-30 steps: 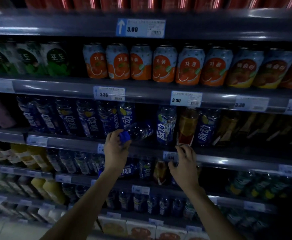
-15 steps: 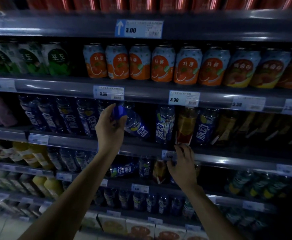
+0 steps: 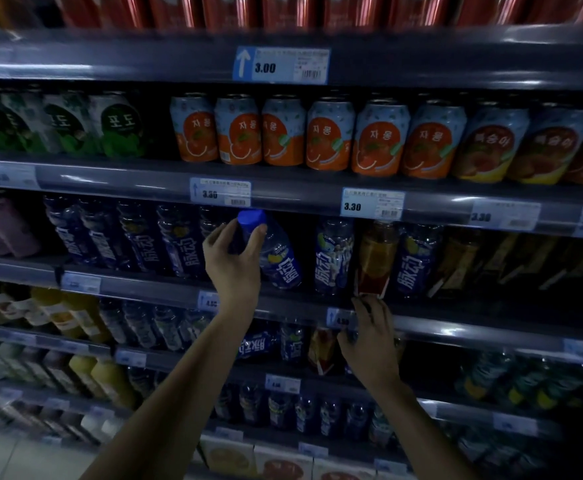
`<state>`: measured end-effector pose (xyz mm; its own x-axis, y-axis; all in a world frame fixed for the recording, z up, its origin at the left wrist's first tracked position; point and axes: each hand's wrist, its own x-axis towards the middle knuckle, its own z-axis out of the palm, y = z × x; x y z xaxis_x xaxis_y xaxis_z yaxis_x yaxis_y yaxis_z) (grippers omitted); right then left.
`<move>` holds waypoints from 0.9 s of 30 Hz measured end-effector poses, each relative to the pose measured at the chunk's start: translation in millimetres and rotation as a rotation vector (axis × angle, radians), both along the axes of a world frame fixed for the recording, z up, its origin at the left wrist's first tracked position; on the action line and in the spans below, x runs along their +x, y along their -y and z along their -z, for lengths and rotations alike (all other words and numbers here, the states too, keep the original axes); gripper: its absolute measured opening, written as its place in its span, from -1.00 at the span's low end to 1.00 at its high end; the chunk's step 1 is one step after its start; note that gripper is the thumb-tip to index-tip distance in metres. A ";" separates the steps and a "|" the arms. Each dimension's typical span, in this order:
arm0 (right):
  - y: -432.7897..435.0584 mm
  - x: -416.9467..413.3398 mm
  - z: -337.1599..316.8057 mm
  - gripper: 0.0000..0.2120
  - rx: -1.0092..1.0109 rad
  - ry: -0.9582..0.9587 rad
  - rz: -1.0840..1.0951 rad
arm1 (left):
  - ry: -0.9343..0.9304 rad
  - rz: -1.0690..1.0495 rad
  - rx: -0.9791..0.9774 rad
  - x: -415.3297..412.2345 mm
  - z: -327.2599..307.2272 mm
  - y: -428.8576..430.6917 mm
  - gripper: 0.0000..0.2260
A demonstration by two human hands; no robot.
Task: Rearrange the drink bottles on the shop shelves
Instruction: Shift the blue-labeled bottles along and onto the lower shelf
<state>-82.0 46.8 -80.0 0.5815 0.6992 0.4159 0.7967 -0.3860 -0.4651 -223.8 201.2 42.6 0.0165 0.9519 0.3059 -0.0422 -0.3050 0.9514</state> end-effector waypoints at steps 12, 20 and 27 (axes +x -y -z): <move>1.8 1.2 2.9 -0.42 -0.006 0.018 -0.014 | 0.081 0.053 -0.148 39.3 20.2 7.5 -0.50; 2.5 4.7 5.5 -0.41 -0.023 0.024 -0.027 | 0.027 0.141 -0.022 59.8 37.9 -1.6 -0.65; 2.5 3.4 5.8 -0.43 -0.062 0.026 -0.008 | -0.074 0.171 -0.096 49.2 88.3 4.9 -0.46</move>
<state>-78.6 44.3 -85.8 0.5653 0.7287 0.3866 0.8114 -0.4069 -0.4195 -174.6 196.2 -45.7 0.1995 0.9581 0.2056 -0.0149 -0.2068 0.9783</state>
